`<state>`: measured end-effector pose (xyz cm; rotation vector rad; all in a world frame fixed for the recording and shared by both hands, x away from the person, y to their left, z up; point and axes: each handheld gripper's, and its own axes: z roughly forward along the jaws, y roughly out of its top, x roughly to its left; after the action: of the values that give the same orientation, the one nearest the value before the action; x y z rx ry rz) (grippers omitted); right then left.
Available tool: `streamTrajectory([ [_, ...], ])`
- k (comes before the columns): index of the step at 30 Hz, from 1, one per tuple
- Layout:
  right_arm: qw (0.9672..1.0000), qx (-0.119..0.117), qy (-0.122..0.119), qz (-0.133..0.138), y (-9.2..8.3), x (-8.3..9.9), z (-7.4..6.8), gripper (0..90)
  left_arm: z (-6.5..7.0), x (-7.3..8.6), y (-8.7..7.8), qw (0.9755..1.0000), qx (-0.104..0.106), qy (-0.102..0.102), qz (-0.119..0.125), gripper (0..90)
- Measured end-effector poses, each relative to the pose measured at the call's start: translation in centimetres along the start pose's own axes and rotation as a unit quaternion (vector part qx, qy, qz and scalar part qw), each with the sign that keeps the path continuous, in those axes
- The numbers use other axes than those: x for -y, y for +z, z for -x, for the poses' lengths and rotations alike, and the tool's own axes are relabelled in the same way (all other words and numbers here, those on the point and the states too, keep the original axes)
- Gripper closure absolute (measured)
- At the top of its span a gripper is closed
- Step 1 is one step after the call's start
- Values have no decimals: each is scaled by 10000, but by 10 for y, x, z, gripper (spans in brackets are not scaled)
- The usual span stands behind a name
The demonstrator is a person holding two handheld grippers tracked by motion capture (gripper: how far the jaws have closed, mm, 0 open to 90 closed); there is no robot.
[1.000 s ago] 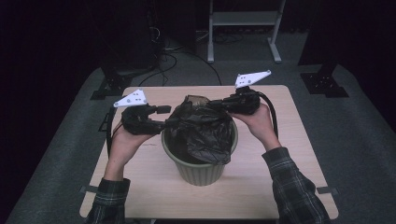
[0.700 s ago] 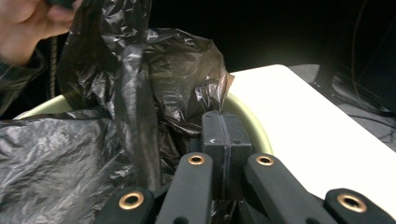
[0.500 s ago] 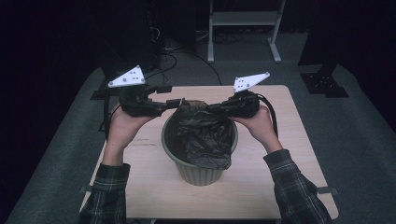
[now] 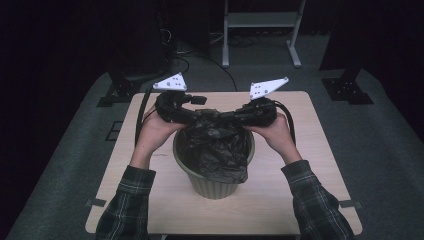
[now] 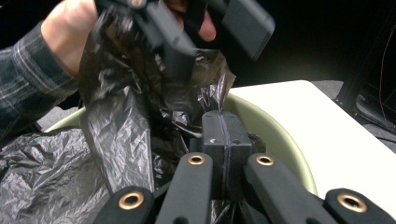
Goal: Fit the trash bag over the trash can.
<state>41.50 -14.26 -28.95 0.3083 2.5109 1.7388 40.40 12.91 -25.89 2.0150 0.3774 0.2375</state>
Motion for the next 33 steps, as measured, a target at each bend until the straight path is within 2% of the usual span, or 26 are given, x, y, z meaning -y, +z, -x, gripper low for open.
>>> streamTrajectory([
  [2, 10000, 10, 19, 80, -1, 0, 1, 900, 0, 3, 2, 9998, 68, 26, -160, 489],
  [4, 9999, 3, 14, 160, -3, -1, 0, 900, 1, 5, 4, 9995, 59, 84, -305, 625],
  [5, 9998, 11, 13, 175, -3, -2, 0, 900, 2, 6, 4, 9993, 119, 105, -343, 713],
  [7, 9998, 69, -10, 164, -2, -3, 0, 864, 3, 7, 1, 9992, 205, 124, -307, 855],
  [8, 9998, 82, -8, 161, -2, -3, 0, 809, 4, 6, -1, 9992, 189, 167, -296, 897],
  [10, 9995, 279, -21, 108, 0, -3, 0, 654, 5, 6, -5, 9994, 140, 195, -246, 898],
  [13, 9984, 540, 59, 149, 0, -2, 1, 523, 4, 6, -13, 9997, -21, 153, -167, 898],
  [14, 9979, 608, 81, 193, -2, -1, 1, 522, 3, 7, -15, 9998, -60, 133, -168, 898],
  [18, 9974, 621, 107, 348, -18, 3, 0, 522, 0, 10, -20, 9998, -134, 71, -160, 898],
  [21, 9968, 703, 127, 365, -32, 5, -2, 525, -1, 12, -21, 9997, -161, 32, -154, 897],
  [24, 9966, 690, 209, 401, -42, 6, -5, 533, -1, 12, -21, 9998, -163, 23, -143, 897],
  [26, 9971, 580, 175, 467, -47, 6, -7, 536, -1, 12, -20, 9997, -158, 24, -157, 897],
  [29, 9984, 396, 154, 375, -46, 7, -11, 514, -1, 13, -20, 9997, -162, 20, -162, 897],
  [33, 9990, 302, 120, 292, -42, 13, -14, 493, -2, 14, -20, 9998, -145, -3, -150, 897],
])
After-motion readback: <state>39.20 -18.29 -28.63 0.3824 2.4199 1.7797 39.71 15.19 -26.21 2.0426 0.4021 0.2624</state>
